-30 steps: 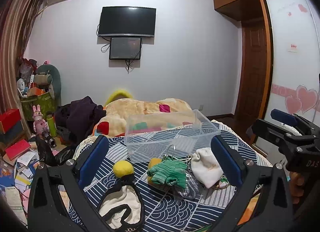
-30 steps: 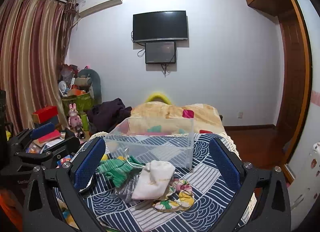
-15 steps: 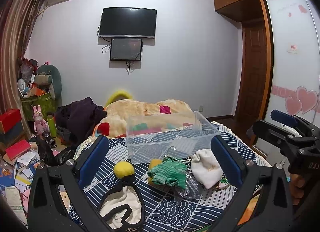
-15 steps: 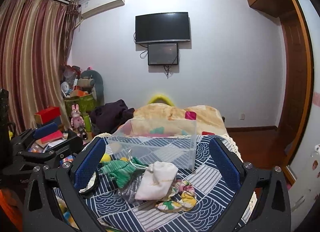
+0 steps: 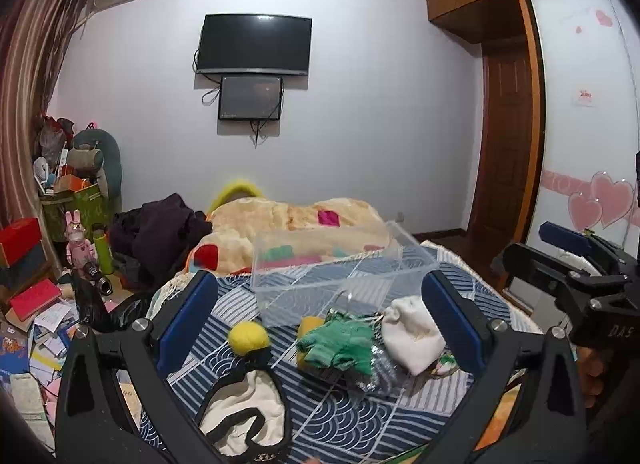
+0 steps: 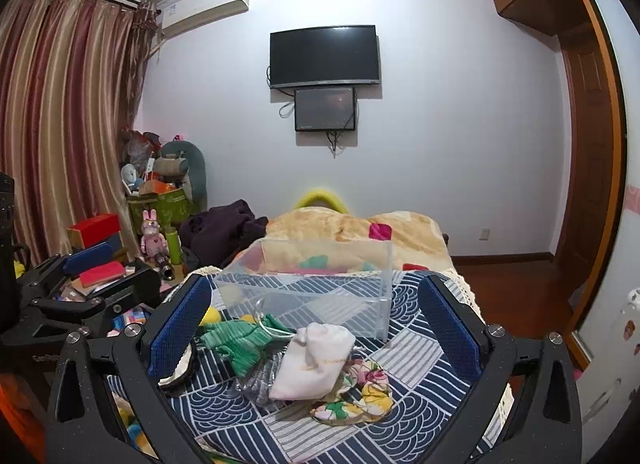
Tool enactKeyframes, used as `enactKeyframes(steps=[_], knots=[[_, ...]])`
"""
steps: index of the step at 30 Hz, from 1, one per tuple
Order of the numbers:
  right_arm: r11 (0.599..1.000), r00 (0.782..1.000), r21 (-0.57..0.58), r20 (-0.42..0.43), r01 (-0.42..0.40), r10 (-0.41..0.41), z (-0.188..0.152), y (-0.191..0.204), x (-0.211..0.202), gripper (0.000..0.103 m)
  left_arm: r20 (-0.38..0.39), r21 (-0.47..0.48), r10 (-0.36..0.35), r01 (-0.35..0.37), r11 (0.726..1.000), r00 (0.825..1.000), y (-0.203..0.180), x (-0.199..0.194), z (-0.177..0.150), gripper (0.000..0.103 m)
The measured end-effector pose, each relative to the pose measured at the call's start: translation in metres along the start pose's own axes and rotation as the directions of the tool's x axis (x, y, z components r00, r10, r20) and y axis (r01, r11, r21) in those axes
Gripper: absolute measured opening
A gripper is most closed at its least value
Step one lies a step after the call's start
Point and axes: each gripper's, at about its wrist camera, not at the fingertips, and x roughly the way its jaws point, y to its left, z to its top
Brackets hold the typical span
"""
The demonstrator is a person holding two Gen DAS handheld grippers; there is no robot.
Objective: Organize soft objects
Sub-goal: 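Drop the black cap with the left tool while the right drops the white pouch into the box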
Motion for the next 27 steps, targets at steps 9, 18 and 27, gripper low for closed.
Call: enactKeyframes(steps=[9,18,27], knots=[[1.000,0.989,-0.026,-0.145,0.015,-0.019,-0.032,-0.010,0.026,0.103,-0.170,-0.060,0.023,-0.033,0.998,0.985,0.038,0.029,-0.030,0.096],[0.999,0.961,0.038,-0.273,-0.022,0.031,-0.050,-0.022,0.051,0.085,-0.335,-0.083,0.045,-0.077,0.994,0.941,0.070,0.062,-0.076,0.076],[0.996,0.925,0.076,-0.371,-0.053,0.078,-0.058,-0.016,0.085,0.053,-0.448,-0.101,0.003,-0.054,0.993,0.894,0.093,0.103,-0.101,0.046]])
